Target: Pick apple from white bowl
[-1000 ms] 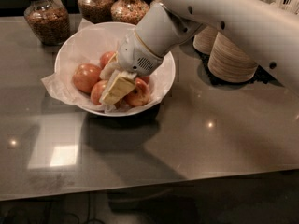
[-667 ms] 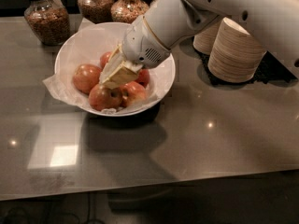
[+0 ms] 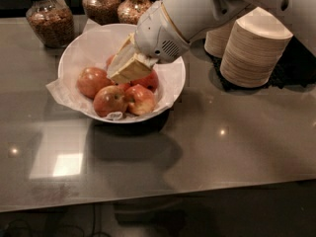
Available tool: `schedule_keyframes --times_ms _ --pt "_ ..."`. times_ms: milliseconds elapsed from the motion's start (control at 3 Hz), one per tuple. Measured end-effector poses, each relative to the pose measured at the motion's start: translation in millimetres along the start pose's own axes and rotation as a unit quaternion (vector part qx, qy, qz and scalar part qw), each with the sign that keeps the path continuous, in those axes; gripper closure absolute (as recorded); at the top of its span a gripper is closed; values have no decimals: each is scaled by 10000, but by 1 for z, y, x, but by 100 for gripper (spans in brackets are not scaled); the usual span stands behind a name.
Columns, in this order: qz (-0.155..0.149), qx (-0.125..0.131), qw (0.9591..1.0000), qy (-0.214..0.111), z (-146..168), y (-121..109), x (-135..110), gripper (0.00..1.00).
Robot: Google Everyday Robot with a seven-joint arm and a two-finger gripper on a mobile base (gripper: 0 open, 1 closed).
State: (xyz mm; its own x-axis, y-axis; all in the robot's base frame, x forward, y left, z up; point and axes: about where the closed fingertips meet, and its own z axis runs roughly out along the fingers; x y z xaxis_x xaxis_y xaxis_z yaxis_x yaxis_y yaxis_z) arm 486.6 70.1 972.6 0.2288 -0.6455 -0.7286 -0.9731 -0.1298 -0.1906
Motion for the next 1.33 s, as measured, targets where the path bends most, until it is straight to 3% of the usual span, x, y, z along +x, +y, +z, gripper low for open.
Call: schedule_keyframes --times_ms 1000,1333 --pt "-2 0 10000 -1 0 0 0 12" --pt "-42 9 9999 -103 11 -12 -2 0"
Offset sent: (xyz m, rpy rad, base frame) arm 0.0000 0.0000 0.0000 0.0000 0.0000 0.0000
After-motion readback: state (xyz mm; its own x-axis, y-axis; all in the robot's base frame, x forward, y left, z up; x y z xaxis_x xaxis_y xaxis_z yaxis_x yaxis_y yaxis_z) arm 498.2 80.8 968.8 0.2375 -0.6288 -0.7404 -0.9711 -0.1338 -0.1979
